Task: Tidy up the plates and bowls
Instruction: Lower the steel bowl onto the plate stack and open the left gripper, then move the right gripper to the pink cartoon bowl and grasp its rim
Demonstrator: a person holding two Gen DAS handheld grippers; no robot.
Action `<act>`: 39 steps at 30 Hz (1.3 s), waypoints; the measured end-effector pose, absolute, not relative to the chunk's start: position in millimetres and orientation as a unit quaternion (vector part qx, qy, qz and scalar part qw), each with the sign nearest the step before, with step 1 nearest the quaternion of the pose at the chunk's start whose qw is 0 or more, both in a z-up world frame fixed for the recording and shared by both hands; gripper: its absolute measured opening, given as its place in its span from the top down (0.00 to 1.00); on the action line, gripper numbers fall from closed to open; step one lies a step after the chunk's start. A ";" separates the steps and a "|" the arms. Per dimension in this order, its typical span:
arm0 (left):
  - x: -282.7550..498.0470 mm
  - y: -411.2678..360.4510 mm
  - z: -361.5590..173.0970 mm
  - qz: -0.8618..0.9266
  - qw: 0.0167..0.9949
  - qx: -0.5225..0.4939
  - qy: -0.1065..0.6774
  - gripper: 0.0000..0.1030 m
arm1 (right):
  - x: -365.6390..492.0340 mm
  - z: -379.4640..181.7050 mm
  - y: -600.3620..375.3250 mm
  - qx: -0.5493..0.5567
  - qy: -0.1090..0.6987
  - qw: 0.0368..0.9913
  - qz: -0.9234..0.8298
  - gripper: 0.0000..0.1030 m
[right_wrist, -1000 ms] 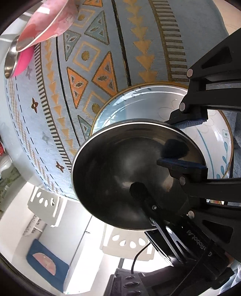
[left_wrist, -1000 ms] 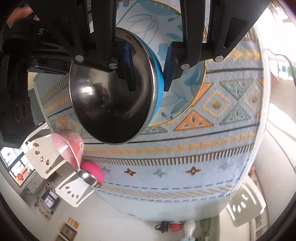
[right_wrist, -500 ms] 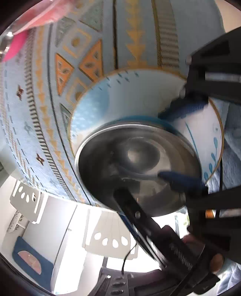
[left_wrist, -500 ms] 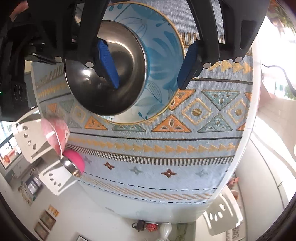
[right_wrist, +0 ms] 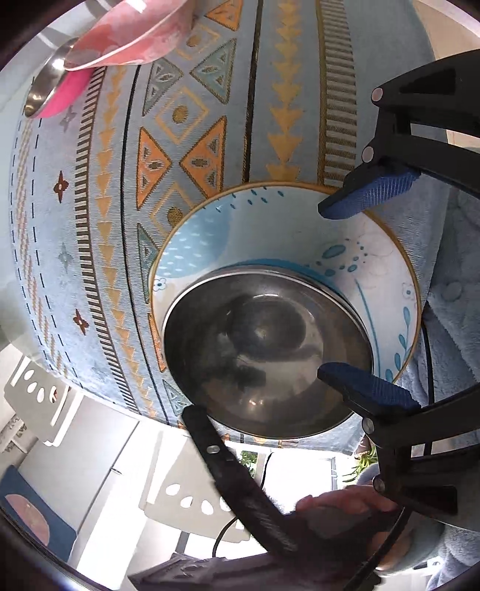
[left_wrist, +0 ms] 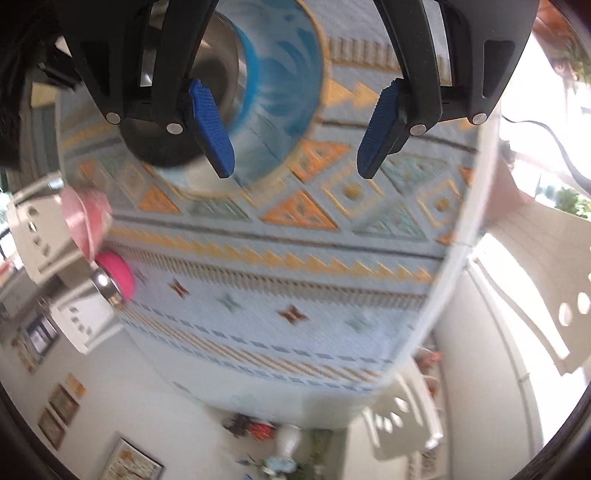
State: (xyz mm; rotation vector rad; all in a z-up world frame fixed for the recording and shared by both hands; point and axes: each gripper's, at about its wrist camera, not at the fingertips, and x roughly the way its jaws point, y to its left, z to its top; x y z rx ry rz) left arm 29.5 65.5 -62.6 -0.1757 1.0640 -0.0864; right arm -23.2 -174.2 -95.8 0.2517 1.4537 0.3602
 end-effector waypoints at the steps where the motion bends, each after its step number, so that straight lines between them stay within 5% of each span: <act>1: 32.8 68.2 -60.8 -0.040 0.859 -0.087 0.504 0.35 | -23.6 -94.4 -175.2 0.114 0.658 0.726 0.164 0.24; 12: 86.1 44.7 -36.7 -0.084 0.871 -0.096 0.474 0.35 | -39.1 -62.8 -229.5 0.159 0.613 0.763 0.131 0.24; 23: 120.9 -62.8 -31.7 -0.214 0.851 -0.039 0.478 0.30 | -72.3 24.9 -357.6 0.162 0.440 0.879 -0.087 0.24; 26: 128.4 -88.1 -46.5 -0.247 0.823 -0.039 0.511 0.30 | -87.6 48.9 -389.6 0.141 0.362 0.915 -0.114 0.12; 27: 129.5 -94.4 -52.2 -0.254 0.814 -0.040 0.520 0.30 | -91.0 53.5 -398.3 0.136 0.339 0.922 -0.128 0.01; 31: 137.4 -127.9 -67.3 -0.280 0.784 -0.025 0.553 0.30 | -92.3 60.1 -410.1 0.053 0.265 0.945 -0.186 0.00; 34: 138.6 -152.8 -67.8 -0.306 0.771 -0.013 0.558 0.31 | -71.2 45.2 -417.6 0.059 0.269 0.947 -0.165 0.00; 39: 150.1 -198.0 -70.1 -0.326 0.764 -0.027 0.557 0.32 | -11.3 -32.8 -453.9 0.242 0.374 0.888 -0.115 0.00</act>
